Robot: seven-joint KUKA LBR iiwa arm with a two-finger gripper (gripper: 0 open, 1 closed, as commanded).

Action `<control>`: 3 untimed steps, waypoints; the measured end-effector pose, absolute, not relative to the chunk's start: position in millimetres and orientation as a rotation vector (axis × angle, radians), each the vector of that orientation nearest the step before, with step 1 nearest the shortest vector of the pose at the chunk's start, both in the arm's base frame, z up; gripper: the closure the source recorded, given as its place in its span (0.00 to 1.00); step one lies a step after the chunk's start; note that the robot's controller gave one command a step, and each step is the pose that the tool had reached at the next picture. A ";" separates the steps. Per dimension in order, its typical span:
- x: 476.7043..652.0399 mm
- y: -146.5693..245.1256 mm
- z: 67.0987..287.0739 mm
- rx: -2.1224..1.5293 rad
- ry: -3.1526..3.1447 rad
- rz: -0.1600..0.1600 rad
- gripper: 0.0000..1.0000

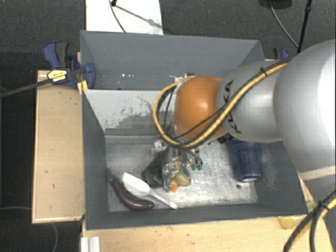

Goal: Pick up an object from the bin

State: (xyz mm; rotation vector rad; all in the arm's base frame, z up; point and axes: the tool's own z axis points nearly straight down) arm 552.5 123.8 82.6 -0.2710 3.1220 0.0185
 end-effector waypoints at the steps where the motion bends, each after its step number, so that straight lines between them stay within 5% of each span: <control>1: 559.1 119.7 82.4 -0.510 3.082 0.023 1.00; 2: 558.5 87.3 81.2 -0.841 3.006 0.023 0.00; 3: 554.4 47.9 80.7 -0.557 3.077 0.028 1.00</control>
Offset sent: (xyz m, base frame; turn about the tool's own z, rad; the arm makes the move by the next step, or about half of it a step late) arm -0.0036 -0.0886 -0.0126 -0.1859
